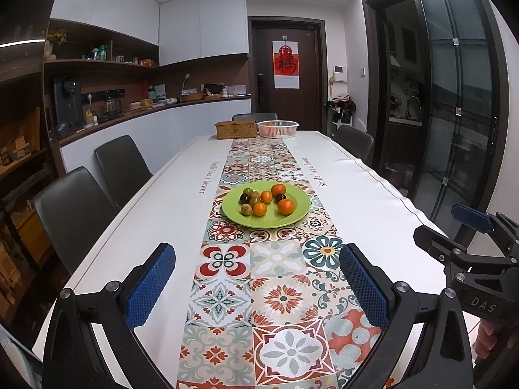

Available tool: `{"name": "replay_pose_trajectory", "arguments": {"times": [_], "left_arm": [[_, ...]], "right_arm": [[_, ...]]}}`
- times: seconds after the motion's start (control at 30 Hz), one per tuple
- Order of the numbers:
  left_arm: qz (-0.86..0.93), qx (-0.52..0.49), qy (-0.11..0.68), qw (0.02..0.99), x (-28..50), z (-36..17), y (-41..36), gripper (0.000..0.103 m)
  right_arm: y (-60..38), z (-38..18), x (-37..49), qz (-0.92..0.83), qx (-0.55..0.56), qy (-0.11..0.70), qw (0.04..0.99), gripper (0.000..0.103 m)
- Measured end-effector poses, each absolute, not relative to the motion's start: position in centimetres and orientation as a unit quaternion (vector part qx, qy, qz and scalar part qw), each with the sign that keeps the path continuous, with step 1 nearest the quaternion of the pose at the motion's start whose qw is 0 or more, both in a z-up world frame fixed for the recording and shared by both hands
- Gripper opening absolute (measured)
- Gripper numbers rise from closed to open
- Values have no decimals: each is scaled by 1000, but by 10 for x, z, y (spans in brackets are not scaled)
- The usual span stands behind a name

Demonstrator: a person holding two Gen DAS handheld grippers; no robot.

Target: Organize fruits

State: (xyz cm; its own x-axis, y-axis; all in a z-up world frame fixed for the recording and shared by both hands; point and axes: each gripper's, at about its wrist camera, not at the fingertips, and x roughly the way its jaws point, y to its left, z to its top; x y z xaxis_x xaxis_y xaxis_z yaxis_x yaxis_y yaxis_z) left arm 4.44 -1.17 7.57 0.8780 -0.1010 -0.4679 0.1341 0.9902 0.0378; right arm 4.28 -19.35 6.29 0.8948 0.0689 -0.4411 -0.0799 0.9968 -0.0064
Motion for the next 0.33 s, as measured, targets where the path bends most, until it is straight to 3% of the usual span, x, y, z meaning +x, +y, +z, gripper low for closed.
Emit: {"name": "replay_pose_trajectory", "arguments": {"times": [0.33], "left_arm": [[-58,35,240,968,43,75,-12,103]], "right_arm": [[-193,63,43,38,-12,226,973,83]]}}
